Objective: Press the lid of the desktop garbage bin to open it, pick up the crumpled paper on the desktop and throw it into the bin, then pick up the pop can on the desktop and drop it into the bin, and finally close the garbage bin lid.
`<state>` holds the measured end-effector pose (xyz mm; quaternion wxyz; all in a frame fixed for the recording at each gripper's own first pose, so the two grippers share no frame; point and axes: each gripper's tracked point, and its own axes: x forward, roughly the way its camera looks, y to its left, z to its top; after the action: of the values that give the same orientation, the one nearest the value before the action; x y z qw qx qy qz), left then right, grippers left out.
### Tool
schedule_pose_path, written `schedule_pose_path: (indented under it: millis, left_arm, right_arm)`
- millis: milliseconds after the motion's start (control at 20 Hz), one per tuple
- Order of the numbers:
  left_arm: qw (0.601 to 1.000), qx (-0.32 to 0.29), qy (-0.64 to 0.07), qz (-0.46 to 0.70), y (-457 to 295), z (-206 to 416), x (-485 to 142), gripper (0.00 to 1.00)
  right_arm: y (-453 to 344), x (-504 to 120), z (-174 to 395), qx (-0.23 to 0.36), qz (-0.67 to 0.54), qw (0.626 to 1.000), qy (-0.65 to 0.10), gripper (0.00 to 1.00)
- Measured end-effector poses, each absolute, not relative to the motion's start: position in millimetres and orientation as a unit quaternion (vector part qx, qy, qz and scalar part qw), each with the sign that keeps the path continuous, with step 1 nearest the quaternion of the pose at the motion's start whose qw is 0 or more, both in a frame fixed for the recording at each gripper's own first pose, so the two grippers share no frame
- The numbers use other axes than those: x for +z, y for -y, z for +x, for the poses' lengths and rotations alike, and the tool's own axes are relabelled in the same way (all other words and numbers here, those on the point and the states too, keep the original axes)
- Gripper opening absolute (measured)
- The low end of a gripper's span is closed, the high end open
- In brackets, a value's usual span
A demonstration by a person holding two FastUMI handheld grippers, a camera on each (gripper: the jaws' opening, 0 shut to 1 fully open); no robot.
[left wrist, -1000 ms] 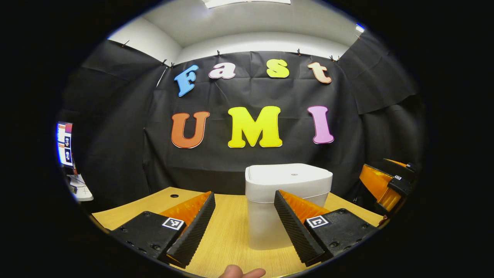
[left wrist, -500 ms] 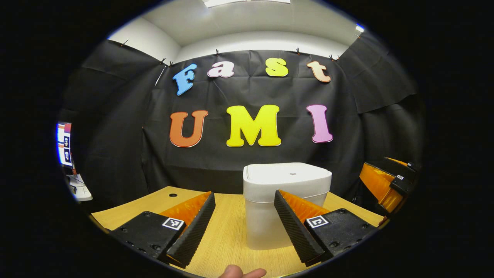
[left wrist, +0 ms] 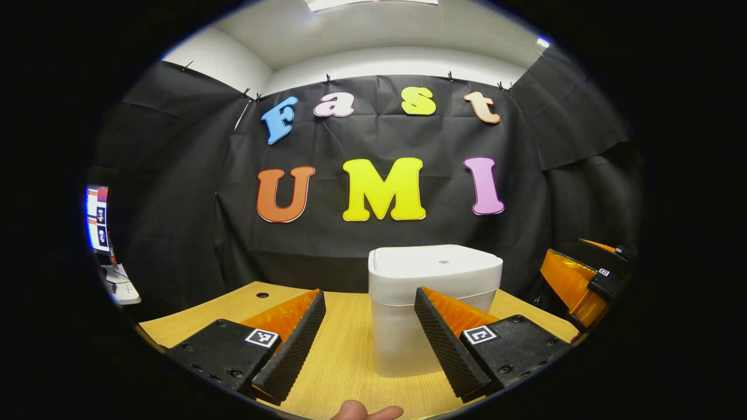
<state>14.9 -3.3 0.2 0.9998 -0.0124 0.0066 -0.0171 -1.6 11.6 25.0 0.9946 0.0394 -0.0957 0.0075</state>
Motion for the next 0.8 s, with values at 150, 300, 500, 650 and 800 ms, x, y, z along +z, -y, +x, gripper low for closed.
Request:
schedule_pose_path:
  millis: [150,300,500,650,800]
  left_arm:
    - [1.000,-0.016,-0.008,-0.012,2.6,14.7,-1.9,0.99]
    - [1.000,-0.012,-0.004,-0.010,-1.3,13.8,1.7,0.98]
    - [1.000,-0.014,-0.002,-0.007,1.1,13.7,2.3,0.98]
    - [1.000,-0.014,-0.004,-0.006,0.6,13.9,0.4,0.98]
    - [1.000,-0.013,-0.004,-0.005,-0.6,14.1,0.2,0.98]
  right_arm:
    - [-10.4,21.7,-0.4,0.007,0.039,0.995,0.092,0.97]
    - [-9.2,21.8,-1.5,0.006,0.042,0.995,0.091,0.97]
    - [-10.8,19.7,-1.8,0.007,0.040,0.995,0.091,0.97]
    - [-12.2,18.0,-0.9,0.009,0.040,0.995,0.088,0.97]
    - [-14.6,18.2,-1.6,0.010,0.038,0.995,0.088,0.97]
